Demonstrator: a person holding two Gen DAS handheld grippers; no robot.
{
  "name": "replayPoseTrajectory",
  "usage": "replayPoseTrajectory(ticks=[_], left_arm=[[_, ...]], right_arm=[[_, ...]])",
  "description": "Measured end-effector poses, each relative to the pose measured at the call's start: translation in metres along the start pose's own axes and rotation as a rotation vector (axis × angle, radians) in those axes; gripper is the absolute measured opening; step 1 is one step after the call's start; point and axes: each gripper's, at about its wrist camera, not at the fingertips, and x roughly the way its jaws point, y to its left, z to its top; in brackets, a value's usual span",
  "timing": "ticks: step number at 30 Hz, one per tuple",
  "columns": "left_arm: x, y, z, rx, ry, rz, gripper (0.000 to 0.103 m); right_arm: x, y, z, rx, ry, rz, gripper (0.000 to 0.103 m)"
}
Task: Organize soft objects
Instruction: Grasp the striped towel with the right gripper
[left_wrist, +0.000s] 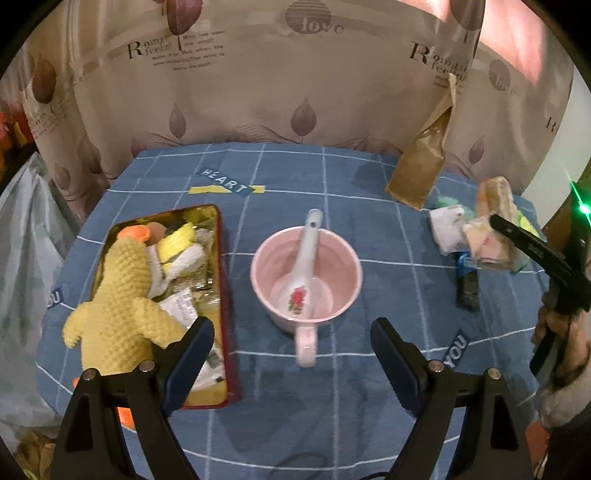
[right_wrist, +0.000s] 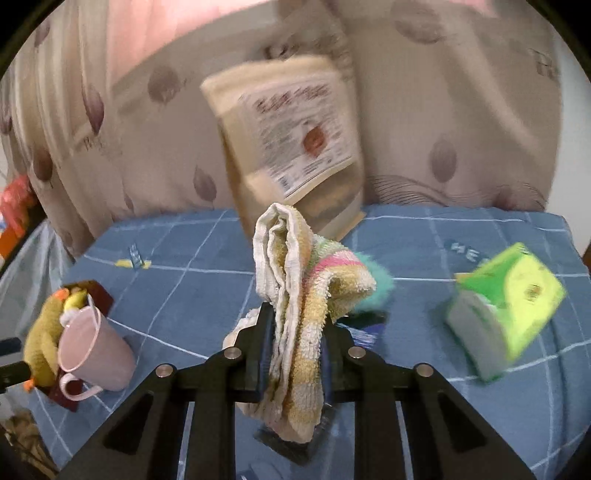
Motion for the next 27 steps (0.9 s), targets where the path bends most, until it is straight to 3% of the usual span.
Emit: replayPoseTrajectory(ticks=[4, 12, 19, 27], left_arm=[[0.001, -0.014, 0.004, 0.010, 0.004, -0.015, 0.089], [0.015, -0.068, 0.007, 0.113, 0.041, -0.062, 0.089], [0.039, -0.124, 0.031, 0.163, 0.036, -0.089, 0.089], [0.082, -0.204, 0.063, 0.288, 0.034, -0.106, 0.089]], right_arm=[[-0.020, -0.027, -0.005, 0.035, -0.018, -0.042, 0.020], [-0.016, -0.080, -0.041, 0.112, 0.062, -0.106, 0.020], [0.006, -0.099, -0.069, 0.134, 0.109, -0.128, 0.020], [0.012, -0.099, -0.084, 0.135, 0.064, -0.134, 0.021]])
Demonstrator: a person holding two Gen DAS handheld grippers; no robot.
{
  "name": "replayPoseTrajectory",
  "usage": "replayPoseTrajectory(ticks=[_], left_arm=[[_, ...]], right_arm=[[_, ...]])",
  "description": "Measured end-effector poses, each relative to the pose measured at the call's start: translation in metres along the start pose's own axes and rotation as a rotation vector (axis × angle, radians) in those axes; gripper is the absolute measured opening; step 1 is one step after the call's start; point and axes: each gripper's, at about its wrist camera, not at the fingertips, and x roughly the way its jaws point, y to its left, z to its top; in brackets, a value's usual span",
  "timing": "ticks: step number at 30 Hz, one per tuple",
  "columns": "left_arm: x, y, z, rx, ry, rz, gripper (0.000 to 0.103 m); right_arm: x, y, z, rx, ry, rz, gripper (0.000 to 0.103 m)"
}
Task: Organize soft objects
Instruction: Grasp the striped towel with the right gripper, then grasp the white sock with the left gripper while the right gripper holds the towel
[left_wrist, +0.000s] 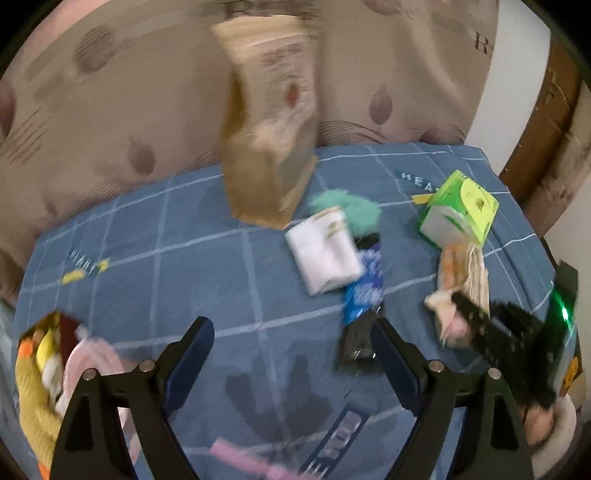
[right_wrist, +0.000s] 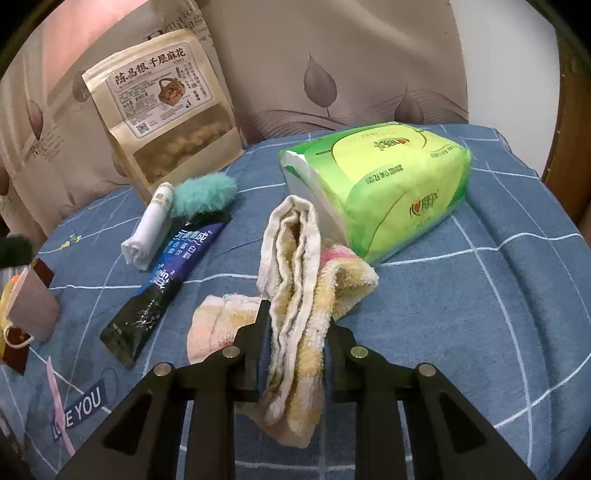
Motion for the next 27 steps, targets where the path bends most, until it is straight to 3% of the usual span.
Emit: replayPoseTrajectory(ticks=[7, 15, 16, 17, 18, 20, 27], left_arm=[[0.044, -0.041, 0.031, 0.073, 0.015, 0.014, 0.089], [0.100, -0.039, 0.046, 0.038, 0.088, 0.081, 0.088], [0.103, -0.037, 0.047, 0.034, 0.095, 0.083, 0.085], [0.109, -0.033, 0.048, 0.026, 0.110, 0.084, 0.072], [0.112, -0.031, 0.049, 0.020, 0.118, 0.083, 0.050], [0.121, -0.023, 0.049, -0.013, 0.165, 0.057, 0.023], [0.102, -0.009, 0.048, -0.045, 0.129, -0.012, 0.014]], right_arm=[[0.002, -0.008, 0.000, 0.050, 0.008, 0.045, 0.023], [0.005, -0.013, 0.000, 0.098, 0.013, 0.085, 0.025], [0.006, -0.013, 0.000, 0.103, 0.013, 0.089, 0.025], [0.006, -0.014, 0.000, 0.106, 0.014, 0.092, 0.025], [0.006, -0.014, 0.000, 0.109, 0.014, 0.093, 0.025], [0.006, -0.014, 0.000, 0.116, 0.014, 0.099, 0.025], [0.007, -0.013, 0.000, 0.122, 0.014, 0.093, 0.025]])
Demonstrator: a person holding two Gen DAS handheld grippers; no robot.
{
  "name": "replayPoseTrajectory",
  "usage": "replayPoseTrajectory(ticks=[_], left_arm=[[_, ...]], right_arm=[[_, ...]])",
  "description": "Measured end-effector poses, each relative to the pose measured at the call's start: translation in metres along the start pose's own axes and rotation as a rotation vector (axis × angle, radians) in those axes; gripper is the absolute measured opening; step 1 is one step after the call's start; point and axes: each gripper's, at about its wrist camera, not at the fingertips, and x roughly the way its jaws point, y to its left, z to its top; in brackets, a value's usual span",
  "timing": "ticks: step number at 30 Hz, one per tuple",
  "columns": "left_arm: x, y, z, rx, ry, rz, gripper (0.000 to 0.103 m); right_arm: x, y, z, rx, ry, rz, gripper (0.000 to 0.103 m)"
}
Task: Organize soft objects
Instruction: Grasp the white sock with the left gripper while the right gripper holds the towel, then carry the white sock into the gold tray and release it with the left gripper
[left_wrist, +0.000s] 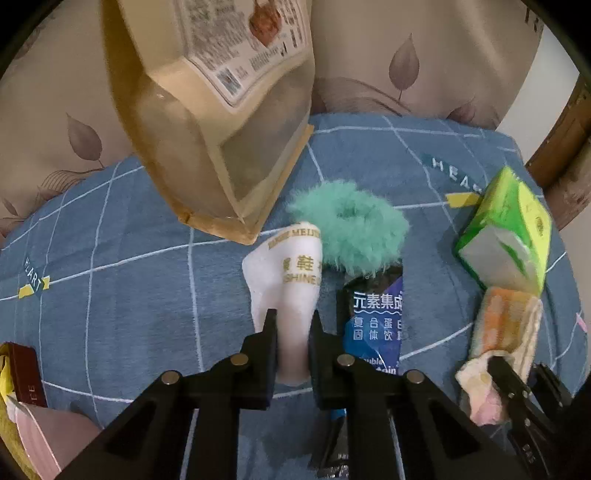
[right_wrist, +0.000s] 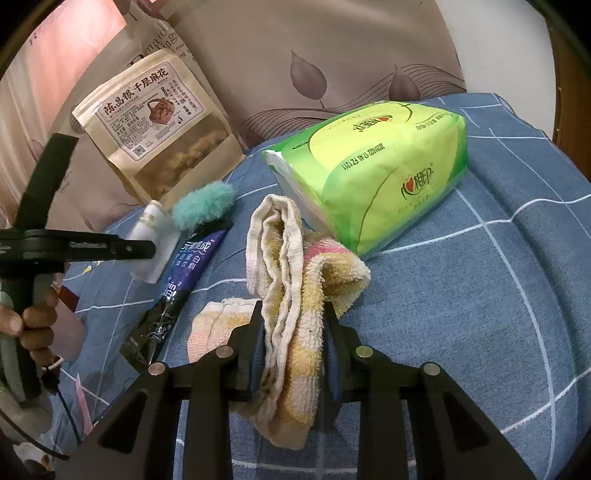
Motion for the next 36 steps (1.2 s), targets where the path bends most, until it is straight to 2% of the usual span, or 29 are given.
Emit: replayPoseTrajectory(ticks=[12, 23, 29, 36], left_arm=[[-0.050, 0.005, -0.011, 0.004, -0.059, -0.028, 0.014], [-0.101, 0.030, -0.029, -0.017, -0.107, 0.023, 0.014], [-0.133, 0.064, -0.048, -0.046, -0.143, 0.073, 0.014], [-0.169, 0.140, -0.075, -0.136, -0.165, 0.184, 0.014]], right_arm=[[0.001, 0.002, 0.000, -0.001, -0.001, -0.012, 0.025], [0.001, 0.004, 0.000, -0.003, -0.003, -0.023, 0.025], [0.002, 0.005, 0.000, -0.006, -0.003, -0.032, 0.025], [0.003, 0.008, -0.001, -0.010, -0.004, -0.043, 0.025]])
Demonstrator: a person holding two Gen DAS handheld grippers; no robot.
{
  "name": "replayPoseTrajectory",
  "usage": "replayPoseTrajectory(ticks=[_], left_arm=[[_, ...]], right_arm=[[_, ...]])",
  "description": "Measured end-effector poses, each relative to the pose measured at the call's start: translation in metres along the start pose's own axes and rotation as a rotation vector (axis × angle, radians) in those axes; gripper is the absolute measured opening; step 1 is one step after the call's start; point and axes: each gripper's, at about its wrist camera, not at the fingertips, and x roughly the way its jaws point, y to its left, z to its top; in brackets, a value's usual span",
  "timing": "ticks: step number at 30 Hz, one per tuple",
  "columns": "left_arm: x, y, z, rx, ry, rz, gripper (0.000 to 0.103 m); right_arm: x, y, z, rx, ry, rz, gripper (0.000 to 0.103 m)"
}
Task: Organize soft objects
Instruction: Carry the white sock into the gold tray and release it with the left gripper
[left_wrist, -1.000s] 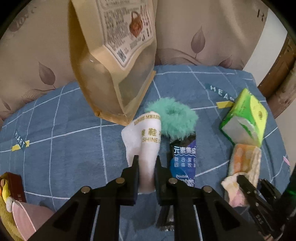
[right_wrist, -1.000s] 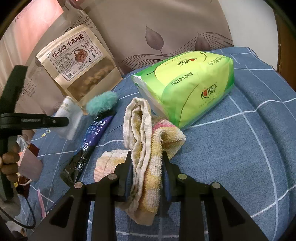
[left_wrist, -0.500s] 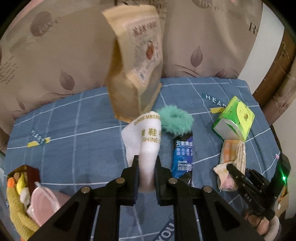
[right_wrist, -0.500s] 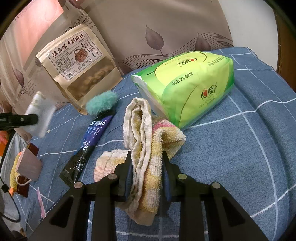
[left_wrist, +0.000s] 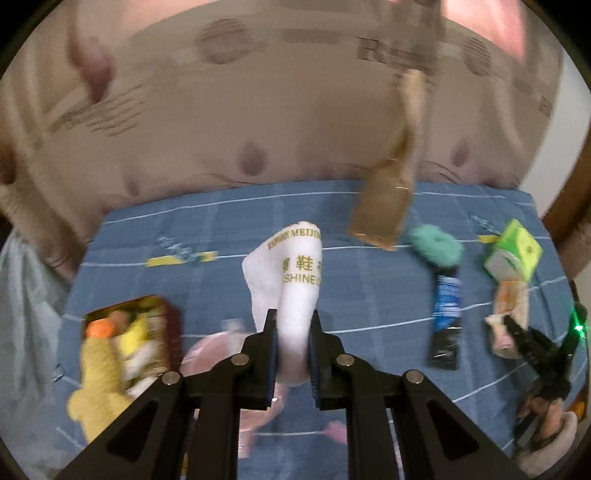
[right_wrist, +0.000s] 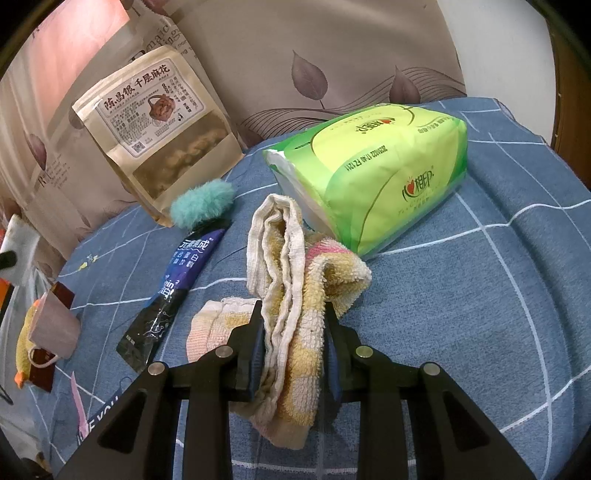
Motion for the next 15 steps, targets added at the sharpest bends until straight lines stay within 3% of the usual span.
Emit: replayPoseTrajectory(ticks=[9, 15], left_arm=[[-0.006, 0.114, -0.032, -0.169, 0.040, 0.137, 0.014], [0.007, 0.147, -0.053, -0.243, 0.089, 0.159, 0.014]], right_arm=[[0.001, 0.003, 0.000, -0.006, -0.001, -0.015, 0.025], [0.001, 0.004, 0.000, -0.008, -0.002, -0.023, 0.025]])
